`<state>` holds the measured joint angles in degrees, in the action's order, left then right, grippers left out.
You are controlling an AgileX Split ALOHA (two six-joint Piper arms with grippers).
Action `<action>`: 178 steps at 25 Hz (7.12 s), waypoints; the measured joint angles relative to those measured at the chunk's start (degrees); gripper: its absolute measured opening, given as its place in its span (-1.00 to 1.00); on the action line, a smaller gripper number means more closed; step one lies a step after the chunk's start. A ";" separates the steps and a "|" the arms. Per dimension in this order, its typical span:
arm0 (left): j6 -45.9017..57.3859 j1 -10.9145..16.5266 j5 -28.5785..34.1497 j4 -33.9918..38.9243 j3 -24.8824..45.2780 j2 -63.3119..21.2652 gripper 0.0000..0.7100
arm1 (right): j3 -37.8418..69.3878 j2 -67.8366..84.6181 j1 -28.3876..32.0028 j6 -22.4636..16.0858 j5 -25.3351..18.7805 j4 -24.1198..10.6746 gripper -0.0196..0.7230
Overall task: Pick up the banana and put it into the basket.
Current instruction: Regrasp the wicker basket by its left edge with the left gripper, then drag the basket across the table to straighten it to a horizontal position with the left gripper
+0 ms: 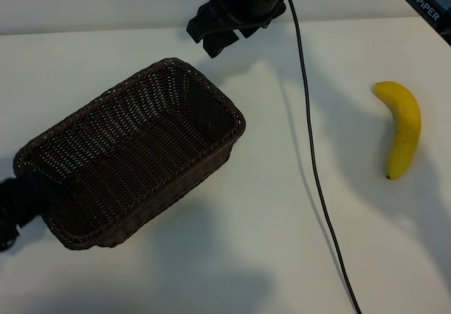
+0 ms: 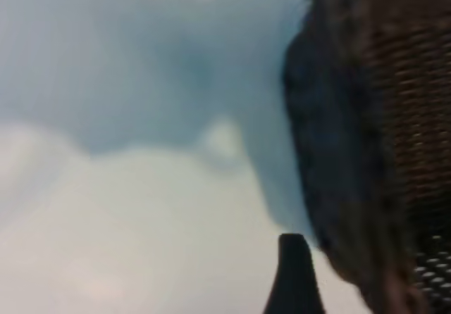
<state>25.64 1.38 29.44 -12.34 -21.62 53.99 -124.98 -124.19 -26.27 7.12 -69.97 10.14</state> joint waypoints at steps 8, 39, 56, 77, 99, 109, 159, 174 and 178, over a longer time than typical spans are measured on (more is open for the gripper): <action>0.25 0.00 -8.01 -0.05 1.32 6.11 0.58 | 0.00 0.00 0.00 0.18 0.00 0.19 0.62; 0.07 0.00 -15.66 -4.14 1.32 18.21 -0.54 | 0.00 0.00 0.00 0.20 0.00 2.79 0.62; -17.59 0.02 -14.29 -17.80 1.12 18.60 -0.57 | 0.00 0.00 0.00 0.87 0.00 3.12 0.62; -36.28 0.02 -3.77 -21.06 -9.26 22.72 -0.57 | 0.00 0.00 0.00 1.03 0.00 3.12 0.62; -47.60 0.02 -0.04 -26.11 -17.86 29.33 -0.57 | 0.00 0.00 0.00 1.08 0.00 3.12 0.62; -49.11 0.02 1.23 -26.25 -26.74 35.85 -0.57 | 0.00 0.00 0.00 1.08 0.00 3.12 0.62; -56.01 0.02 2.87 -34.93 -32.51 48.00 -0.57 | 0.00 0.00 0.00 1.08 0.00 3.12 0.62; -55.92 0.02 3.94 -36.52 -32.51 48.00 0.37 | 0.00 0.00 0.00 1.14 0.00 3.12 0.62; -55.90 0.02 5.12 -36.64 -32.52 48.00 0.66 | 0.00 0.00 0.00 1.09 0.00 3.12 0.62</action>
<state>-30.26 1.40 34.55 -48.98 -54.14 101.99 -124.98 -124.19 -26.27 8.20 -69.97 13.26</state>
